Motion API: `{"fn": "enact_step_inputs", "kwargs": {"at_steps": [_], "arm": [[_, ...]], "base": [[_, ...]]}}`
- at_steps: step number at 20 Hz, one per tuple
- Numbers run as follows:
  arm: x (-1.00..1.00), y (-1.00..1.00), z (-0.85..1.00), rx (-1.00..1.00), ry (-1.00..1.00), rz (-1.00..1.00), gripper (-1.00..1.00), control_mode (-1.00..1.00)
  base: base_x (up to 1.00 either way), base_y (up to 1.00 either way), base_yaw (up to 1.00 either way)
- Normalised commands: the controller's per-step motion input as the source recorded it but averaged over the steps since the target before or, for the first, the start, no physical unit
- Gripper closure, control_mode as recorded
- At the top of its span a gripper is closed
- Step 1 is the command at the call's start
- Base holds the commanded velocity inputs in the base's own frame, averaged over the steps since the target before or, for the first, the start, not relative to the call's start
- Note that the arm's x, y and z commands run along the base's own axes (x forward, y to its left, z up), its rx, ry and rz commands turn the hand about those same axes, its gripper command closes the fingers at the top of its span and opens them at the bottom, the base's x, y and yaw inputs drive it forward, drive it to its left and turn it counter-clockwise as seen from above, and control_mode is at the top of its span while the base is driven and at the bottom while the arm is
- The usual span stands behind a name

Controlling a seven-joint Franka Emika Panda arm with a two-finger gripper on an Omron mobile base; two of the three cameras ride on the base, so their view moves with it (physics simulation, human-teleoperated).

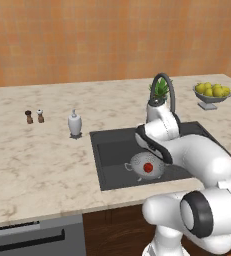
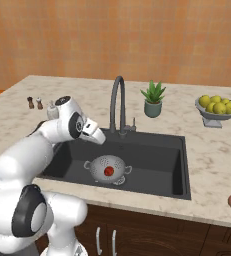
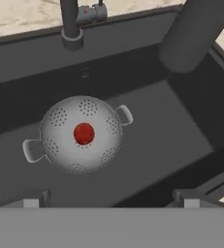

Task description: Put the colander in the sink, put the peach, apple in the colander, and turn on the sink faucet and pour water over the colander.

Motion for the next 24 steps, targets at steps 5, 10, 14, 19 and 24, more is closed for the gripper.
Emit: {"fn": "enact_step_inputs", "kwargs": {"at_steps": [5, 10, 14, 19, 24], "arm": [[-0.01, -1.00, 0.08, 0.07, 0.00, 0.00, -1.00, -1.00], [-0.13, -1.00, 0.13, 0.12, 0.00, -0.04, -1.00, -1.00], [0.00, -1.00, 0.06, 0.01, 0.01, -0.01, -1.00, -1.00], [0.00, -1.00, -0.02, 0.00, 0.03, -0.14, -1.00, -1.00], [-0.27, -0.96, -0.23, 0.00, 0.00, -0.24, -1.00, -1.00]], "base": [[0.00, 0.00, 0.00], [0.00, 0.00, 0.00], [0.00, 0.00, 0.00], [0.00, 0.00, 0.00], [0.00, 0.00, 0.00]]}}
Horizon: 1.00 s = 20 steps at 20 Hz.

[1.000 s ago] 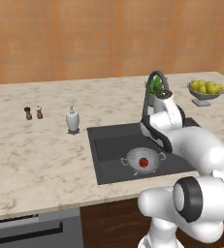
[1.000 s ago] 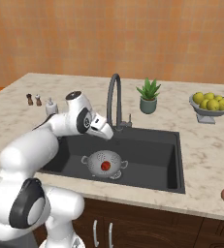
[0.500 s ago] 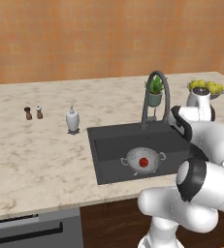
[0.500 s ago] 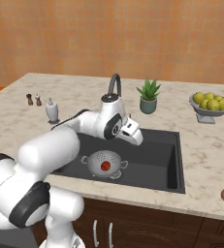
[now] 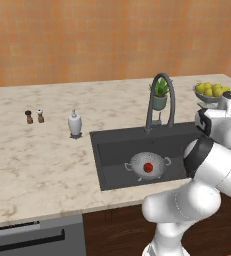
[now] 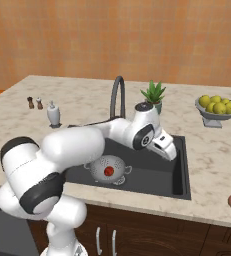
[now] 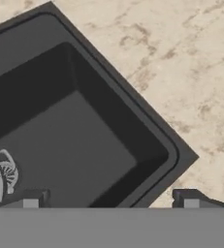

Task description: Put the colander in the sink, put the peach, apple in the colander, and turn on the sink faucet and pour water over the colander.

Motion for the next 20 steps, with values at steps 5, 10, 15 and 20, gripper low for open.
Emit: {"fn": "enact_step_inputs", "kwargs": {"at_steps": [5, 10, 15, 20], "arm": [[-0.60, -0.84, -0.32, 0.00, 0.00, -0.22, -1.00, -1.00], [-0.65, -0.68, -0.13, -0.01, 0.00, -0.20, -1.00, -1.00], [-0.54, -0.60, -0.05, 0.00, 0.00, -0.20, -1.00, -1.00], [-0.20, -0.47, -0.03, 0.00, 0.00, -0.08, -1.00, -1.00]], "base": [[0.00, 0.00, 0.00], [0.00, 0.00, 0.00], [0.00, 0.00, 0.00], [0.00, 0.00, 0.00]]}}
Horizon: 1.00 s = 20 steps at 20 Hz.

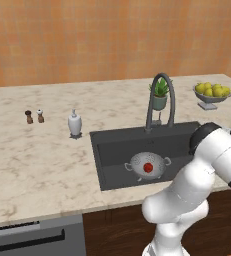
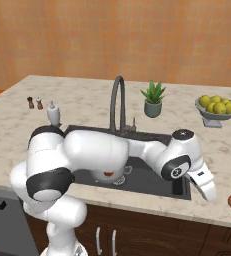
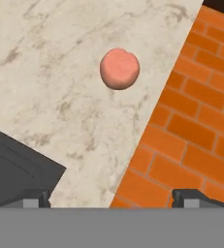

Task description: Put the colander in the sink, put the peach, apple in the colander, and turn on the sink faucet and pour water over the colander.

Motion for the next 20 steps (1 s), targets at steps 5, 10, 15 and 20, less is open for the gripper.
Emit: {"fn": "enact_step_inputs", "kwargs": {"at_steps": [5, 10, 15, 20], "arm": [[-0.08, -0.66, -0.22, 0.04, -0.01, -0.11, -1.00, -1.00], [0.00, -0.69, -0.10, 0.07, 0.00, -0.08, -1.00, -1.00], [0.00, -0.63, 0.10, 0.06, 0.00, 0.00, -1.00, -1.00], [0.00, -0.62, 0.31, 0.08, 0.00, 0.00, -1.00, -1.00]], "base": [[0.00, 0.00, 0.00], [0.00, 0.00, 0.00], [0.00, 0.00, 0.00], [0.00, 0.00, 0.00]]}}
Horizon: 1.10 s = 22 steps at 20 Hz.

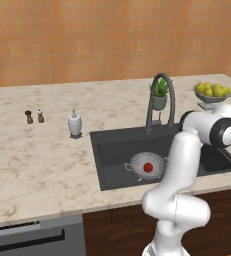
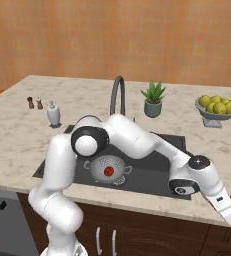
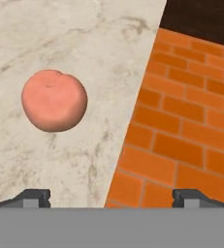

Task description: Put the colander in the sink, put the peach, apple in the colander, and turn on the sink faucet and pour water over the colander.

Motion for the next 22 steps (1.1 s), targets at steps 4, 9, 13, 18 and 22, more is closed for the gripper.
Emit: {"fn": "enact_step_inputs", "kwargs": {"at_steps": [4, 9, 13, 18, 22], "arm": [[0.00, -0.17, 0.04, 0.07, -0.05, 0.00, -1.00, -1.00], [0.07, -0.08, 0.01, 0.08, -0.11, 0.00, -1.00, -1.00], [0.20, -0.01, 0.00, 0.07, -0.12, 0.00, -1.00, -1.00], [0.28, 0.00, 0.03, 0.04, -0.11, 0.05, -1.00, -1.00], [0.36, 0.00, -0.04, 0.01, -0.13, 0.09, -1.00, -1.00]], "base": [[0.00, 0.00, 0.00], [0.00, 0.00, 0.00], [0.00, 0.00, 0.00], [0.00, 0.00, 0.00], [0.00, 0.00, 0.00]]}}
